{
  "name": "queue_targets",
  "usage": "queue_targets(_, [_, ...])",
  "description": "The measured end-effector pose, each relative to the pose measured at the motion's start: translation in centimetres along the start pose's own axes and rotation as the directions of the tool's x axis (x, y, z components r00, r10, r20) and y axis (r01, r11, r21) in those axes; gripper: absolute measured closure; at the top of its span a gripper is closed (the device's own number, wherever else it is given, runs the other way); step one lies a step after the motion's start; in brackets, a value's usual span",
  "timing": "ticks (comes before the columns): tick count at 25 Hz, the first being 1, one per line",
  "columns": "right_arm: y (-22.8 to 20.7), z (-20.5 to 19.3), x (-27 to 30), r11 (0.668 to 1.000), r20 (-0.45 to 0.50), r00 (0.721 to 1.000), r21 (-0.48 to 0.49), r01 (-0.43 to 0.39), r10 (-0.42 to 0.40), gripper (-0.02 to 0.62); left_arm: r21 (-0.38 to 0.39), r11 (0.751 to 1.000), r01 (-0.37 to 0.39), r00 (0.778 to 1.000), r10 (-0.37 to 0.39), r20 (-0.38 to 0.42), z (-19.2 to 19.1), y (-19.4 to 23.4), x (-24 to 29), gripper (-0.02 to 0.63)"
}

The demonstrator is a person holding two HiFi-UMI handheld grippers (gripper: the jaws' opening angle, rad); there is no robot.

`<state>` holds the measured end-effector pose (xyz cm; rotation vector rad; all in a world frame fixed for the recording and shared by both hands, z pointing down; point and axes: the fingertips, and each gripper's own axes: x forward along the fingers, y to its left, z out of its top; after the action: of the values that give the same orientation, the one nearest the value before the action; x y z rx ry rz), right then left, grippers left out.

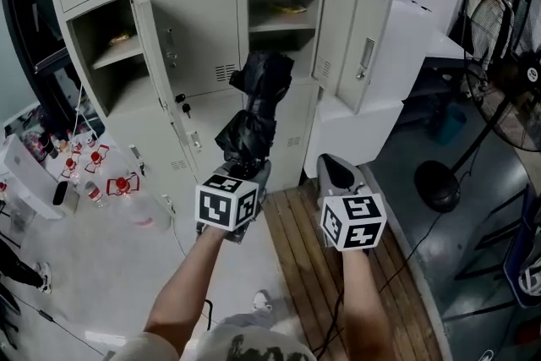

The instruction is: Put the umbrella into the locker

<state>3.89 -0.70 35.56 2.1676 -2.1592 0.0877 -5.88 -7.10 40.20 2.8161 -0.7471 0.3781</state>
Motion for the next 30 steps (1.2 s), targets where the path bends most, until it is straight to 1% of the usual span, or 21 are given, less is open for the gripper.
queue_targets(3, [-0.9,0.5,2.4,1.000,-0.004,1.000,0.000,0.013,-0.013,0.597,0.012,1.000,0.013,1.000,-0.013,-0.013,0.7,1.5,1.9,0.540])
queue_targets(10, [-2.1,1.5,6.4,0.999,-0.021,0.999,-0.005,0.042,-0.043,0.597,0.012,0.999,0.052,0.998,-0.051,-0.034,2.0,4.1,5.2,0.540])
queue_targets(15, [-2.0,1.8,8.8,0.998,-0.032,0.998,-0.014,0.054,-0.054,0.597,0.001,0.997,0.074,0.996,-0.074,-0.044,2.3,5.9,6.8,0.540])
queue_targets(22, [-2.1,2.3,10.7,0.998,-0.034,0.997,-0.018,0.064,-0.064,0.597,0.005,0.996,0.087,0.994,-0.087,-0.067,2.5,7.2,8.1,0.540])
queue_targets(27, [-2.5,2.9,12.3,0.999,-0.023,0.999,-0.019,0.049,-0.049,0.597,0.006,0.997,0.081,0.994,-0.081,-0.077,2.8,8.0,9.3,0.540])
queue_targets(30, [-3.5,2.9,13.6,0.999,-0.024,0.999,-0.016,0.034,-0.034,0.597,0.001,0.998,0.071,0.994,-0.070,-0.085,3.1,8.5,10.8,0.540])
